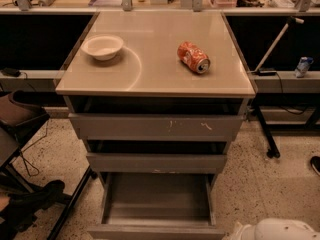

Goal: Close bottom drawer

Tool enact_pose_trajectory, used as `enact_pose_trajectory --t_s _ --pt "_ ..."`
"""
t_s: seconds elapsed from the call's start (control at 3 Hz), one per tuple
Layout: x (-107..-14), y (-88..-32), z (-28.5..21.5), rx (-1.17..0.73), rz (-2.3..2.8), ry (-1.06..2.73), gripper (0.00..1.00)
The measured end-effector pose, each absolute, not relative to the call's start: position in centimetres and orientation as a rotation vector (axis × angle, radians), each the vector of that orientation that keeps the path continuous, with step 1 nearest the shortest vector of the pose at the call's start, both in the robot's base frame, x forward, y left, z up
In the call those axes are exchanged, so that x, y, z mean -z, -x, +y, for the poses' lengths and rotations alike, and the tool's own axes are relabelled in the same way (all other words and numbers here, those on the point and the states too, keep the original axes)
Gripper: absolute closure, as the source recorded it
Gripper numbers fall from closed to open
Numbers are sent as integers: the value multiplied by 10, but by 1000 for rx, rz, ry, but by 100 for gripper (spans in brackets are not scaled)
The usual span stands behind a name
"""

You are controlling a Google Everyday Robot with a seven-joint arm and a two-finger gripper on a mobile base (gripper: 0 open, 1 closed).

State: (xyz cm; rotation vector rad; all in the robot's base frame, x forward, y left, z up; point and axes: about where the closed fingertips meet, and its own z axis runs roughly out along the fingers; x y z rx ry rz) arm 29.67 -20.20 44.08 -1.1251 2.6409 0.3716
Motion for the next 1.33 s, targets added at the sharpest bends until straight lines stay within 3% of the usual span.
enact_pose_trajectory --t_s 0.33,1.0,1.33 --pt "-370 -290 -215 -372 2695 1084 0" --pt "-255 -348 -199 -381 2664 944 0" --pt "-221 -328 -189 -438 2708 923 0"
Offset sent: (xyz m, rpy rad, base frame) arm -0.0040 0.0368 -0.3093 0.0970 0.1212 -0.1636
